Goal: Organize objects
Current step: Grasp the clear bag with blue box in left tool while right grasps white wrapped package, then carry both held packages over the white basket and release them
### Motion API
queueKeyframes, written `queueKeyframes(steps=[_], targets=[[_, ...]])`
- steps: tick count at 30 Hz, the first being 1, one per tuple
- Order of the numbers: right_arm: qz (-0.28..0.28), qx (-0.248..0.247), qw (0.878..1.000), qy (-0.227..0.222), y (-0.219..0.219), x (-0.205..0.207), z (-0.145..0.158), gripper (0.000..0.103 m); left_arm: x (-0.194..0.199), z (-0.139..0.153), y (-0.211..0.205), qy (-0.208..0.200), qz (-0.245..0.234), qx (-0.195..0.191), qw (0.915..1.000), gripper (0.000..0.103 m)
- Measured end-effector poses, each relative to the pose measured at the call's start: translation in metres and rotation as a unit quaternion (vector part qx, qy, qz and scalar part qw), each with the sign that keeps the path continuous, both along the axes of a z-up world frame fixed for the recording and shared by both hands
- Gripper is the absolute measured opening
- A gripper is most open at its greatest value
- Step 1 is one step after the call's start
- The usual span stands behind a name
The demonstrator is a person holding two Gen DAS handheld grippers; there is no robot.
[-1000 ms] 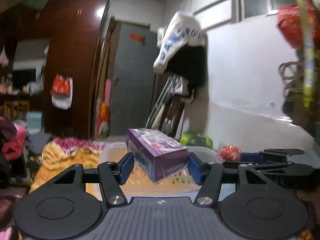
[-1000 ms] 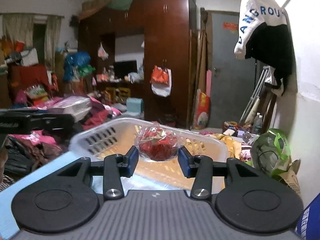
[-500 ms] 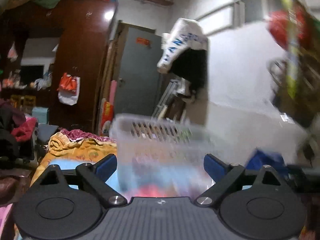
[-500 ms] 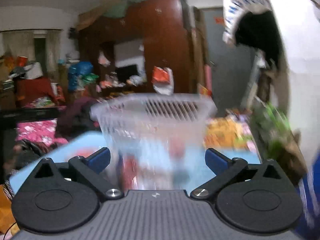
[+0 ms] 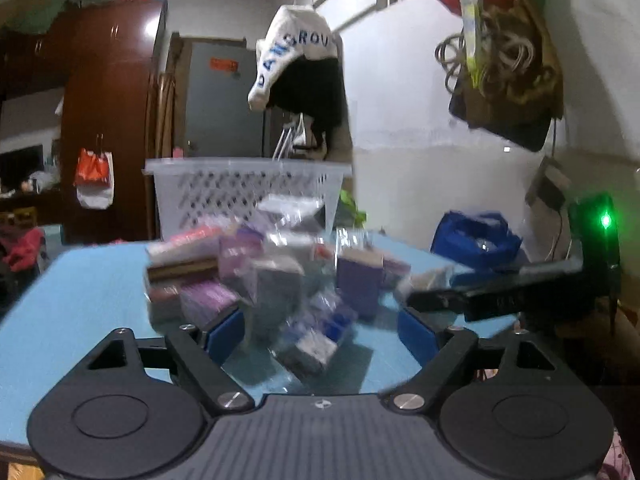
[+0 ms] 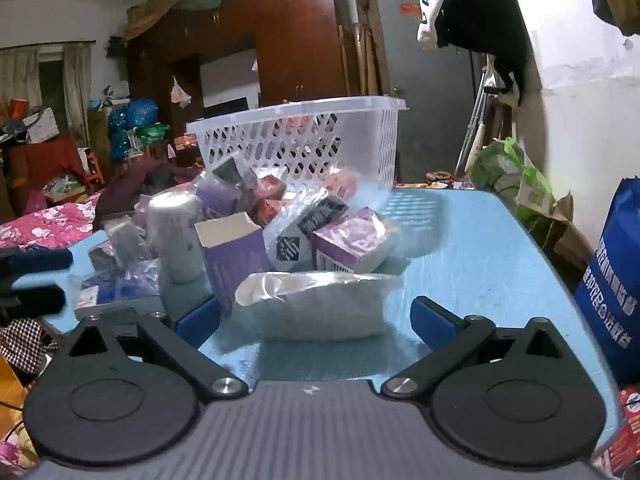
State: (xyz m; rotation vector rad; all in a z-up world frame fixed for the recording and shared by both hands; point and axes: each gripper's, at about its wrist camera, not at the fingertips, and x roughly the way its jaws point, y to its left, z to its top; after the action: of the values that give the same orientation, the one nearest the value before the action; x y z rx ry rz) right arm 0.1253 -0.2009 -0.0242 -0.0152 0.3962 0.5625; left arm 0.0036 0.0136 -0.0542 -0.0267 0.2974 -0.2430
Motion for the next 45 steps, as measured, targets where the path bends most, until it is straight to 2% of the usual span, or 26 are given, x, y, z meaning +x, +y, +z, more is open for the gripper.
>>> queueKeyframes(steps=[3,6,8,11,12,18,27,30,31,34,36,37,39,42,45], targets=[[0.0,-0.001,1.0,-0.012,0.004,-0.005,-0.006,0.103,0.006,-0.008,-0.007,0.003,-0.002,0.008,1.0,0.077],[-0.006,-0.015,1.0,-0.026,0.008,-0.01,-0.013,0.103,0.005,-0.017,-0.012,-0.007,0.008,0.026,0.9996,0.063],[-0.003,-0.011,0.999,-0.033,0.006,-0.012,-0.016,0.102,0.002,-0.023,-0.013,-0.01,0.019,0.035,0.9992,0.048],[0.001,-0.007,0.999,-0.038,0.003,-0.013,-0.017,0.094,0.0,-0.024,-0.012,-0.02,0.018,0.04,0.9989,0.047],[0.0,-0.007,0.999,-0.04,0.003,-0.012,-0.017,0.085,-0.001,-0.023,-0.013,-0.024,0.012,0.037,0.9989,0.047],[0.004,0.011,0.999,-0.04,-0.004,-0.017,-0.017,0.083,-0.013,-0.019,-0.014,-0.054,-0.002,0.034,0.998,0.045],[0.003,0.019,0.999,-0.031,-0.006,-0.016,-0.016,0.083,-0.007,-0.027,-0.018,-0.04,-0.009,0.04,0.9984,0.045],[0.003,0.021,0.999,-0.028,-0.007,-0.015,-0.018,0.083,-0.003,-0.03,-0.02,-0.04,-0.002,0.045,0.9982,0.052],[0.002,0.021,0.999,-0.029,-0.007,-0.016,-0.018,0.083,-0.001,-0.031,-0.02,-0.038,-0.003,0.044,0.9983,0.058],[0.001,0.022,0.999,-0.03,-0.008,-0.016,-0.017,0.083,0.004,-0.034,-0.022,-0.038,-0.006,0.042,0.9984,0.06],[0.0,0.023,0.999,-0.029,-0.008,-0.017,-0.018,0.083,0.005,-0.035,-0.024,-0.044,-0.01,0.041,0.9982,0.055],[-0.001,0.024,0.999,-0.029,-0.008,-0.017,-0.018,0.083,0.005,-0.035,-0.024,-0.047,-0.016,0.038,0.998,0.044],[0.0,0.024,0.999,-0.03,-0.008,-0.017,-0.018,0.083,0.003,-0.034,-0.024,-0.055,-0.019,0.033,0.9978,0.043],[-0.001,0.024,0.999,-0.03,-0.008,-0.016,-0.018,0.083,-0.007,-0.032,-0.025,-0.084,-0.003,0.041,0.9956,0.043],[-0.004,0.027,0.999,-0.033,-0.009,-0.017,-0.018,0.083,-0.019,-0.026,-0.02,-0.111,0.016,0.032,0.9932,0.043]])
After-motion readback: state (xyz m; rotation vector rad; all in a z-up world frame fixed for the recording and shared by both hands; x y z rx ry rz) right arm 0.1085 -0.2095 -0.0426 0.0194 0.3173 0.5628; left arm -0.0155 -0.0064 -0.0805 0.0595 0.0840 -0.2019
